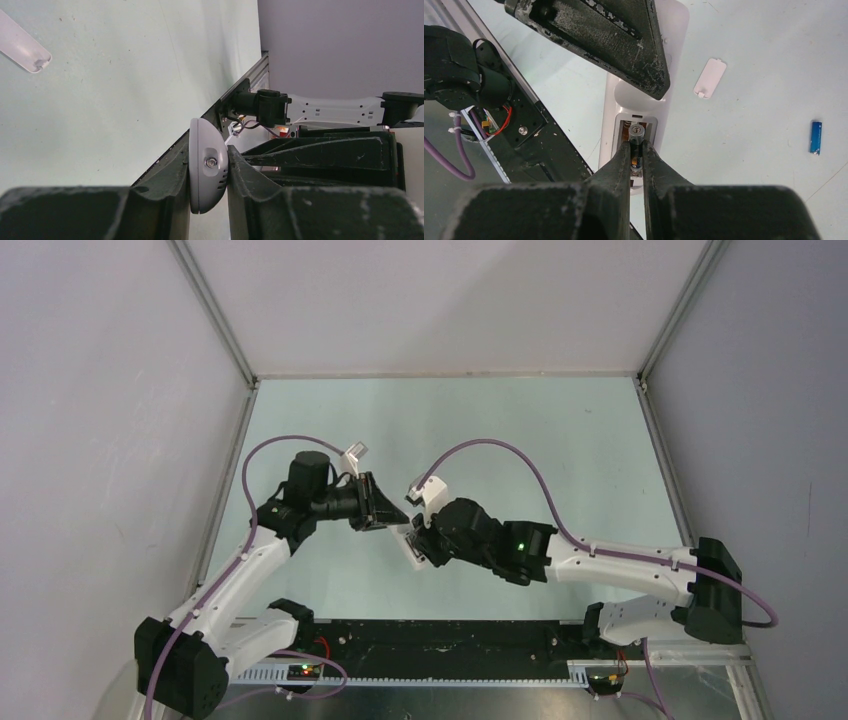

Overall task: Load the batteries into the remote control
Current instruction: Load the battery into the remote control.

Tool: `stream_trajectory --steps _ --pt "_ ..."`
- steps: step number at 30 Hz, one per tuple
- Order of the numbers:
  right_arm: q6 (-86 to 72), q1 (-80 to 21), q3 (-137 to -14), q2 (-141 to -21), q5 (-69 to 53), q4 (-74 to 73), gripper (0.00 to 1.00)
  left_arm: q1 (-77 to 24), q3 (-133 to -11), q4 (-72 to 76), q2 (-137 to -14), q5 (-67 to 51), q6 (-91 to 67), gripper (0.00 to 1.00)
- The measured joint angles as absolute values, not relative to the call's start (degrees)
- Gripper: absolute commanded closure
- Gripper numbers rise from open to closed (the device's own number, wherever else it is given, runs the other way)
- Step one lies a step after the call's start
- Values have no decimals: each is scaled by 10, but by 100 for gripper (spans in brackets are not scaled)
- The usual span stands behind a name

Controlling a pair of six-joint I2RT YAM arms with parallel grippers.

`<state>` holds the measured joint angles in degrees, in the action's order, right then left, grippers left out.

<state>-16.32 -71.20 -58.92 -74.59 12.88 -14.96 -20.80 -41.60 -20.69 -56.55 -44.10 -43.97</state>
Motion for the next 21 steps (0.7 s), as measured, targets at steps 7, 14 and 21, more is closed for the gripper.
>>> stream_trajectory --steps 7,14,21 --pt "-154 -716 -589 -749 131 -153 97 -208 -416 -211 -566 -438 -437 100" --pt "-163 -716 -589 -760 131 -153 87 -208 -416 -221 -571 -431 -431 100" --pt "-186 -712 -589 -761 132 -155 76 -208 -416 -224 -571 -428 -431 100"
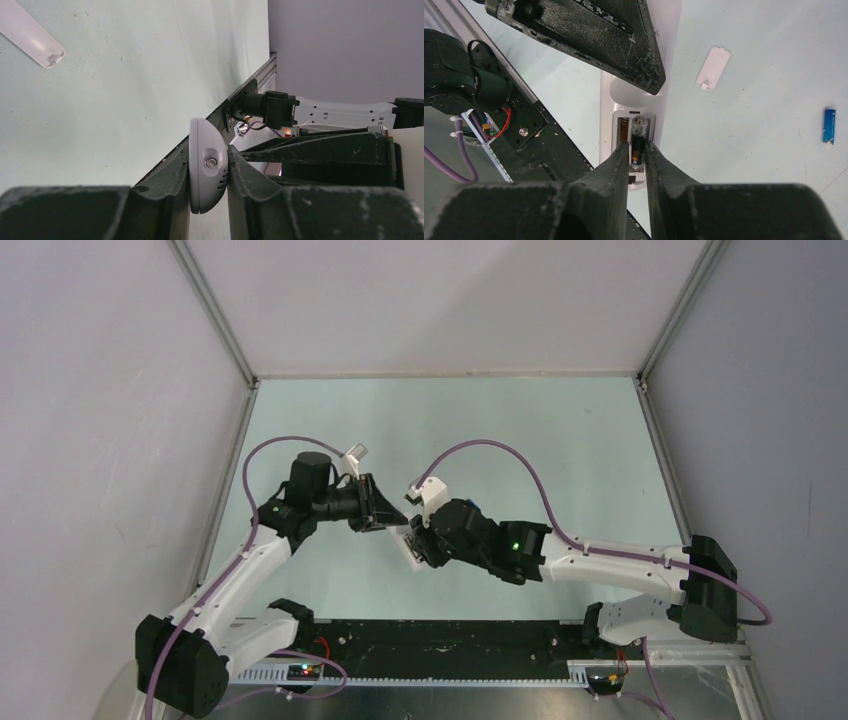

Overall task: Load the batteries into the remote control
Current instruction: Load the battery into the remote control.

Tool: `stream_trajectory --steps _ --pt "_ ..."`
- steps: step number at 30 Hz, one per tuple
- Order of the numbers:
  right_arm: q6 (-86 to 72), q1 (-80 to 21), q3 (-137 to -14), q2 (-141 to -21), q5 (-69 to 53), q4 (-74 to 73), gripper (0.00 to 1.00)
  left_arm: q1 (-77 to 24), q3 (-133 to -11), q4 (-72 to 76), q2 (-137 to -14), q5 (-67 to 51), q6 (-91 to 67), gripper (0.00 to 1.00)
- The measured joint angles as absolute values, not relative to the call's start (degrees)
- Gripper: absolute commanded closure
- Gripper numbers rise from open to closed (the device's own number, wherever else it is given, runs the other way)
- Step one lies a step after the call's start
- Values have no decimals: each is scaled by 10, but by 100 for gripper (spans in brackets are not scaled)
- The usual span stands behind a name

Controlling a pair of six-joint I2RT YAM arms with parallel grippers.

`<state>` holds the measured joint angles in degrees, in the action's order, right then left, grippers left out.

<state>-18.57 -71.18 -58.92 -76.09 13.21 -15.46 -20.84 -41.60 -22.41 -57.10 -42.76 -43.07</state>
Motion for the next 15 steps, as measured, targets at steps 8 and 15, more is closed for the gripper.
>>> stream_trajectory --steps 8,15 --pt "-210 -704 -589 -761 128 -160 69 -208 -416 -222 -572 -423 -430 100" --pt "-234 -695 -589 -743 129 -184 42 -209 -416 -222 -574 -425 -430 100"
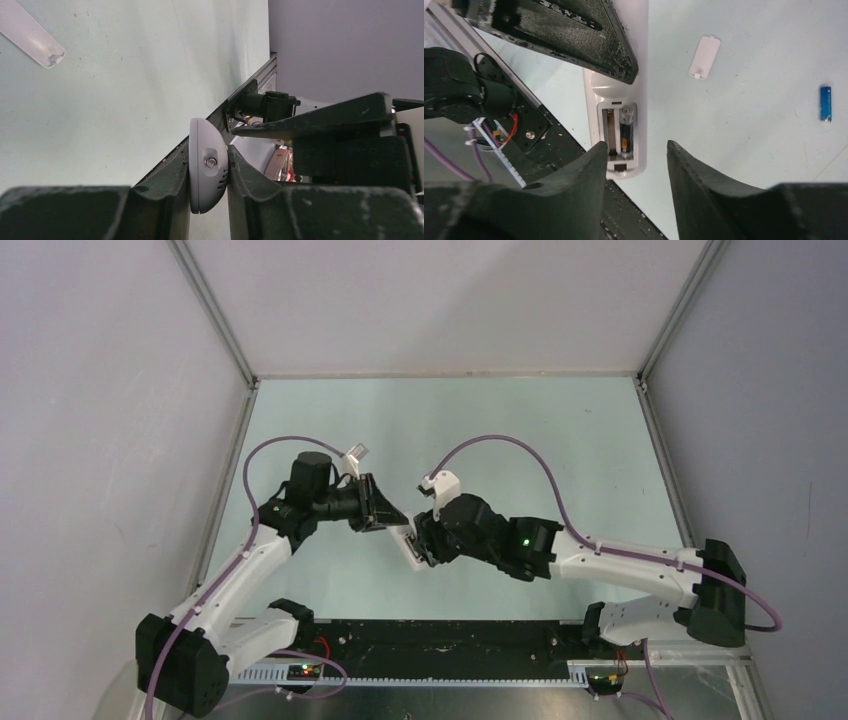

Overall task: Load the batteries into the remote control
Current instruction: Load the battery into the remote control.

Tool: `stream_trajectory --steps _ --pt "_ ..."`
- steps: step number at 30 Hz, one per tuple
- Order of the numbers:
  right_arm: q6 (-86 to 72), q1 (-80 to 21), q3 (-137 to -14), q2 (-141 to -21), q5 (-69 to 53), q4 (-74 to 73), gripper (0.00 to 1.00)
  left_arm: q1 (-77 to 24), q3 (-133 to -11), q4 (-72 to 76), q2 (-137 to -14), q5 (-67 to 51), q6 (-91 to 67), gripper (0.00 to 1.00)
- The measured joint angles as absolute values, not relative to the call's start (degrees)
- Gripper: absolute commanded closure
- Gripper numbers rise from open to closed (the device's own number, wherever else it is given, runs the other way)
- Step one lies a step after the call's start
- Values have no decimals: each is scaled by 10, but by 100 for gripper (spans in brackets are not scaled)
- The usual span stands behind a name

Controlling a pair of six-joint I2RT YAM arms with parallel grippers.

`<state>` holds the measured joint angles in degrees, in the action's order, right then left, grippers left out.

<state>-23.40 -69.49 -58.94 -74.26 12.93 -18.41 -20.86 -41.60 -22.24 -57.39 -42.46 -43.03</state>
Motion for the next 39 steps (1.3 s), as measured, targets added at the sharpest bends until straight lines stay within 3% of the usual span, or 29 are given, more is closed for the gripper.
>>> stream_trajectory --steps 6,14,27,39 --pt "-290 -692 -589 -686 131 -199 18 -209 -418 -223 -578 -424 -430 100" --pt "-451 -672 -589 -675 120 -212 2 -209 -433 -224 -586 -422 -428 100" --pt "-787 -574 -523 -680 15 -197 0 -209 -448 -225 -585 -411 -430 100" --pt "-934 -551 -484 -716 -69 -93 5 -209 -460 -227 -585 -396 -429 100"
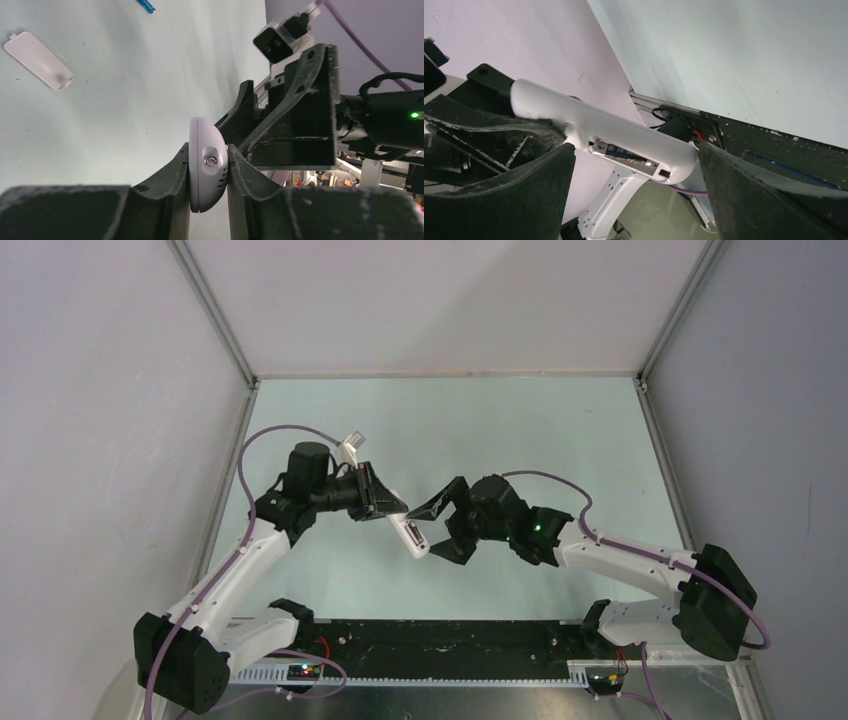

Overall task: Load the batteries into the remote control
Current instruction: Load the battery into the remote control.

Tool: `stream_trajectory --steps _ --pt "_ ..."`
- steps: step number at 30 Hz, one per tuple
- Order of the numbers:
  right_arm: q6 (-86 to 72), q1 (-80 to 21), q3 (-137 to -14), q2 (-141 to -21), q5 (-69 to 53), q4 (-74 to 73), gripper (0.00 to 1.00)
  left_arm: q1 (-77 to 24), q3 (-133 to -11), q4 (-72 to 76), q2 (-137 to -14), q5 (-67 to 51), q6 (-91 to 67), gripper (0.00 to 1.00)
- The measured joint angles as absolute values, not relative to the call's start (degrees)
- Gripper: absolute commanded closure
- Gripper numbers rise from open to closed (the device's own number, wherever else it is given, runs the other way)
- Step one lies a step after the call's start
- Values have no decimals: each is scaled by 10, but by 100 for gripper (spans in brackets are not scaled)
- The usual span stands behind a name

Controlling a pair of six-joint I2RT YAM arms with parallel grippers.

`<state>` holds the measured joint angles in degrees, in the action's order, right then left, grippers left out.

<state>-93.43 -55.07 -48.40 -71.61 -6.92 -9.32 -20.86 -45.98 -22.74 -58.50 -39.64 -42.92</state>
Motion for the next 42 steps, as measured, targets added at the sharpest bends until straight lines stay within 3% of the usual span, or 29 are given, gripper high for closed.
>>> stream_trajectory --steps 3,13,18,27,31,42 --pt "-958 -550 -467 -723 -81 -67 14 -209 -460 -228 -585 -394 -430 100" --pt "-1004 -550 -425 -725 -91 5 14 -209 -460 -229 -585 -386 -430 100" --pt "-1011 -550 -416 -725 -94 21 24 -209 -460 -228 -585 -384 -430 100" --pt "-1018 -553 -403 -725 -95 42 29 -209 -462 -229 -585 -382 -430 100" --pt "-1017 -553 -401 -725 -95 46 36 -209 -462 -229 -584 -382 -432 100" --pt "-990 -554 -401 -719 -88 53 36 -208 -467 -233 -576 -381 -452 100"
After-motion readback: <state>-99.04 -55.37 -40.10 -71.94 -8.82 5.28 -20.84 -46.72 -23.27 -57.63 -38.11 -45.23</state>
